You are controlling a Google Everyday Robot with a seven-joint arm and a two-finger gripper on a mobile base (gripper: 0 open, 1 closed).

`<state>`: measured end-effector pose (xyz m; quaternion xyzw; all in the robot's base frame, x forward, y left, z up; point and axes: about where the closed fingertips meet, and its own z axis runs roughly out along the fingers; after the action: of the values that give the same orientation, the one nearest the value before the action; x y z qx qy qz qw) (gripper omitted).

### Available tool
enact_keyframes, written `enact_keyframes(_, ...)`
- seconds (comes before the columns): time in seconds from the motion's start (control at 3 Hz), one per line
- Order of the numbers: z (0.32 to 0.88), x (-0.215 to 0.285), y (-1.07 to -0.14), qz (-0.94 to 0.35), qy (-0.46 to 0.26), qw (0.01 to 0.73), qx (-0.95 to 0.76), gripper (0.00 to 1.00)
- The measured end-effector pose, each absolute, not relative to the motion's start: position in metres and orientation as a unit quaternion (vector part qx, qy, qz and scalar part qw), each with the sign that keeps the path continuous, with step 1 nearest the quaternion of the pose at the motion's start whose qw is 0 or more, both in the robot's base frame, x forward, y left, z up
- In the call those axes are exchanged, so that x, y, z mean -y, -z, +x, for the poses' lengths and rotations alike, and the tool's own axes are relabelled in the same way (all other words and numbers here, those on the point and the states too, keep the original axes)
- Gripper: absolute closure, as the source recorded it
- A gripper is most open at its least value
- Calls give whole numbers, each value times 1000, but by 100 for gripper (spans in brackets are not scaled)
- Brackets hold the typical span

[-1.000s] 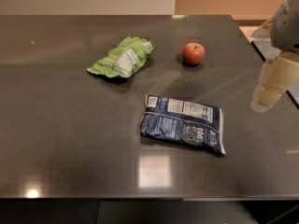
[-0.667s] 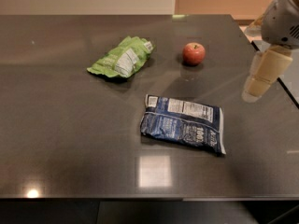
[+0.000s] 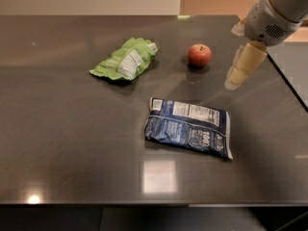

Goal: Move apple near blue chip bag

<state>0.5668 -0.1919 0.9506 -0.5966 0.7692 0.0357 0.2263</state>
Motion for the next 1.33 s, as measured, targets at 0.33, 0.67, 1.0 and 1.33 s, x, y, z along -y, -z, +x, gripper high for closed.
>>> enact_keyframes(0.33,608,183,-935,-587,-56,244,-770,0)
enact_keyframes(0.67,645,179,-922,-576,-67,255,-774,0)
enact_keyframes(1.0,681,183,-905,-567,-62,256,-781,0)
enact_keyframes(1.33,711,192,-886,-552,-55,251,-793,0)
